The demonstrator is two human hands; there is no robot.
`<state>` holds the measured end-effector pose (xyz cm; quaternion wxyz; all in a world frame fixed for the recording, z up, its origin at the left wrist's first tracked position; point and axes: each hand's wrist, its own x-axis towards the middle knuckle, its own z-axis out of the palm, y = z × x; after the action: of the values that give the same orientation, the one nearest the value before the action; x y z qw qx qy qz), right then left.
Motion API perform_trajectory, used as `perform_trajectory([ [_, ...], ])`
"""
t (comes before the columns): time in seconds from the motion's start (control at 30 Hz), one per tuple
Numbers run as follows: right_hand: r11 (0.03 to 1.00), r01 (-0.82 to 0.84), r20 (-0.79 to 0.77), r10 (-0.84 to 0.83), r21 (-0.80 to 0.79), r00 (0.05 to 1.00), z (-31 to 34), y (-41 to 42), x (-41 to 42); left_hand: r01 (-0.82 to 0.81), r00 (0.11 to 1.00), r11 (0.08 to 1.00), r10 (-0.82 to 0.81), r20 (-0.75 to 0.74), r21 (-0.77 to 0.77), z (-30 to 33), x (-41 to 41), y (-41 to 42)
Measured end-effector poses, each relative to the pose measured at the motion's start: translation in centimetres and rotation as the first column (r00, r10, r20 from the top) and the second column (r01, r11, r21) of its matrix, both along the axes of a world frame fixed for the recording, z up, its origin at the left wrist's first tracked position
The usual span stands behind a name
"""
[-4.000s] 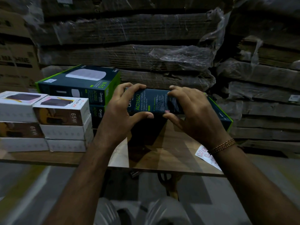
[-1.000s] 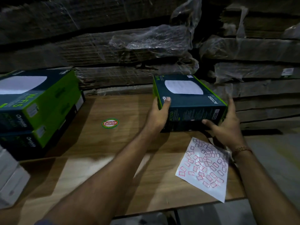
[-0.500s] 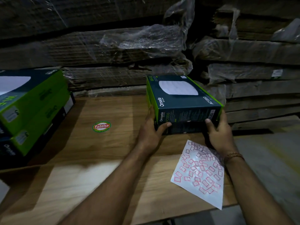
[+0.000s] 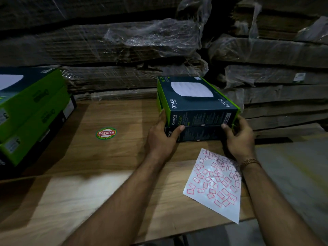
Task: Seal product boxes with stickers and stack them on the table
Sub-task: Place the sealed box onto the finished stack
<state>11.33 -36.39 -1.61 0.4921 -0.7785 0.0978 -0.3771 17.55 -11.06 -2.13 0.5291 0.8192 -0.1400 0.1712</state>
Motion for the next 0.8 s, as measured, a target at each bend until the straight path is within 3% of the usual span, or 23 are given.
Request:
perform_trajectory([
  [0.3,0.996,0.073,-0.022,-0.074,-0.044,0.997,0.4,0.8,-0.7,0.088,0.992,0.992,-0.096,-0.083,-0.093,-0.4,0.3,0.3],
  [0.5,0.99,0.118,-0.033,-0.121,-0.082,0.992,0.7,1.4,-1.2,0.015,1.0,0.998,-0.014,-0.018,0.057,-0.1,0.0,0.4],
  [0.8,0.978,0.136,-0.01,-0.139,-0.161,0.99,0.4,0.9,-0.9,0.01,0.999,0.997,-0.008,-0.034,0.072,0.3,-0.3,0.5],
])
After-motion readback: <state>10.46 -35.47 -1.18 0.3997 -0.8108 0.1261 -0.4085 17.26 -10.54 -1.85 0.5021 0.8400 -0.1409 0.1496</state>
